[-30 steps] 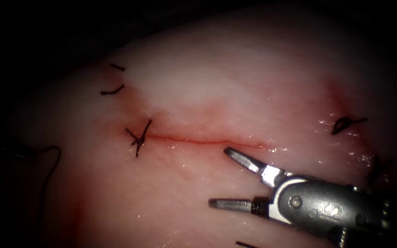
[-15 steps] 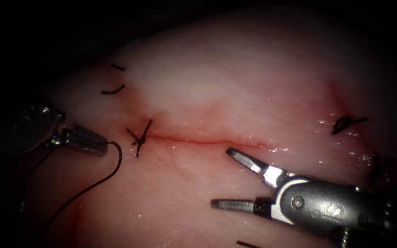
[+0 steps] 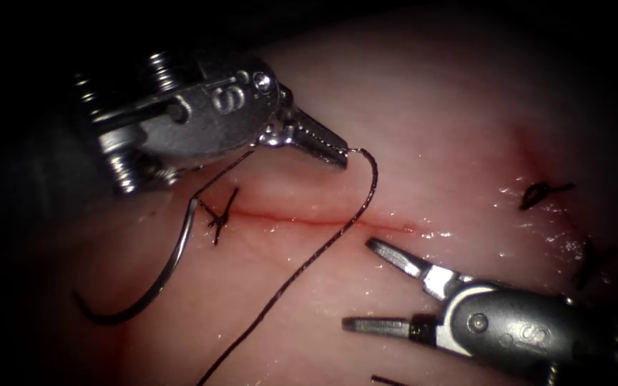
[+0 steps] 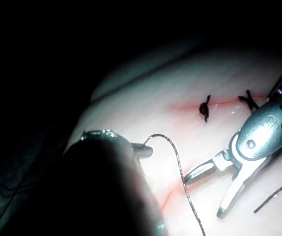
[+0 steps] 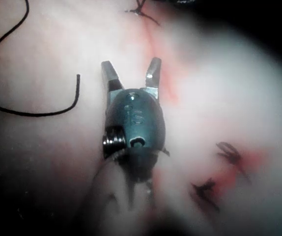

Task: Wound Closure
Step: Grab the suture to pull the needle into view with the left gripper, then grab the needle near the tip with the left gripper.

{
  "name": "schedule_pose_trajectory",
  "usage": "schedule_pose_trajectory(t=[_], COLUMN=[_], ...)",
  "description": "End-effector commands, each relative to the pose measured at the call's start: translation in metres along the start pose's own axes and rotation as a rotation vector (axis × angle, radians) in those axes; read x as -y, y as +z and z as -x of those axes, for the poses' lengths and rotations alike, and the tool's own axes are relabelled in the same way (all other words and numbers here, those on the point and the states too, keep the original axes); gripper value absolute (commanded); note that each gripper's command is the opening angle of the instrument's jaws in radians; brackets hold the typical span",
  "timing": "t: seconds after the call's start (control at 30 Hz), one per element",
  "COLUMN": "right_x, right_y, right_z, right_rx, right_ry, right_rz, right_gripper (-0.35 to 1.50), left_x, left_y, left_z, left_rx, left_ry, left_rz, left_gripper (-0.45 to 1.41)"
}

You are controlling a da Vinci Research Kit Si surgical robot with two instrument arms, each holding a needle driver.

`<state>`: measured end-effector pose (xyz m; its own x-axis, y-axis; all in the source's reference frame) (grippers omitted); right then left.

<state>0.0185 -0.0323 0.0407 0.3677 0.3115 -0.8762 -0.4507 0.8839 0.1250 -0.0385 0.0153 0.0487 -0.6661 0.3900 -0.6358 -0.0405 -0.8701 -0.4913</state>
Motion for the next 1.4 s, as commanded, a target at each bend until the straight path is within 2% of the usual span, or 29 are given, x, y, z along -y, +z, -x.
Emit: schedule_pose_trajectory(t=[0.03,0.33,0.5,0.53,0.6,0.63,0.67,0.7,0.73,0.77,1.0,1.17,1.4], right_x=[-0.0003,-0.0007,-0.0010,-0.0010,-0.0011,-0.0011,-0.0012,-0.0012,-0.0013,-0.0013,-0.0017,-0.0025,-0.0045], right_y=[0.0008,-0.0010,-0.0016,-0.0017,-0.0022,-0.0024,-0.0027,-0.0030,-0.0033,-0.0037,-0.0062,-0.0090,-0.0140], right_z=[-0.0002,0.0004,0.0007,0.0007,0.0008,0.0009,0.0010,0.0010,0.0011,0.0012,0.0017,0.0022,0.0026], right_rx=[-0.001,0.030,0.046,0.046,0.044,0.044,0.043,0.044,0.047,0.052,0.076,0.115,0.215], right_ry=[-0.001,0.012,0.031,0.031,0.030,0.035,0.034,0.034,0.034,0.040,0.045,0.047,0.049], right_rz=[0.003,0.034,0.051,0.050,0.046,0.044,0.042,0.041,0.044,0.048,0.074,0.073,0.105], right_gripper=[1.05,1.03,1.08,1.08,1.08,1.05,1.01,1.00,1.00,1.00,1.03,1.01,1.03], left_x=[0.0014,0.0072,0.0086,0.0090,0.0095,0.0097,0.0100,0.0101,0.0102,0.0103,0.0094,0.0076,0.0018], left_y=[0.0007,0.0073,0.0118,0.0127,0.0137,0.0139,0.0139,0.0137,0.0133,0.0126,0.0062,0.0021,-0.0019], left_z=[-0.0011,-0.0031,-0.0035,-0.0037,-0.0038,-0.0038,-0.0036,-0.0035,-0.0033,-0.0030,-0.0006,0.0024,0.0076], left_rx=[-0.007,0.001,0.000,-0.003,-0.012,-0.012,-0.012,-0.010,-0.006,-0.002,0.004,0.022,0.045], left_ry=[0.007,0.039,0.017,0.002,-0.064,-0.099,-0.109,-0.116,-0.123,-0.136,-0.137,-0.100,-0.040], left_rz=[0.001,0.033,0.053,0.050,0.050,0.047,0.045,0.043,0.040,0.044,0.096,0.106,0.106], left_gripper=[-0.45,-0.45,-0.45,-0.40,0.24,0.46,0.76,0.99,1.15,1.21,1.36,1.25,1.05])
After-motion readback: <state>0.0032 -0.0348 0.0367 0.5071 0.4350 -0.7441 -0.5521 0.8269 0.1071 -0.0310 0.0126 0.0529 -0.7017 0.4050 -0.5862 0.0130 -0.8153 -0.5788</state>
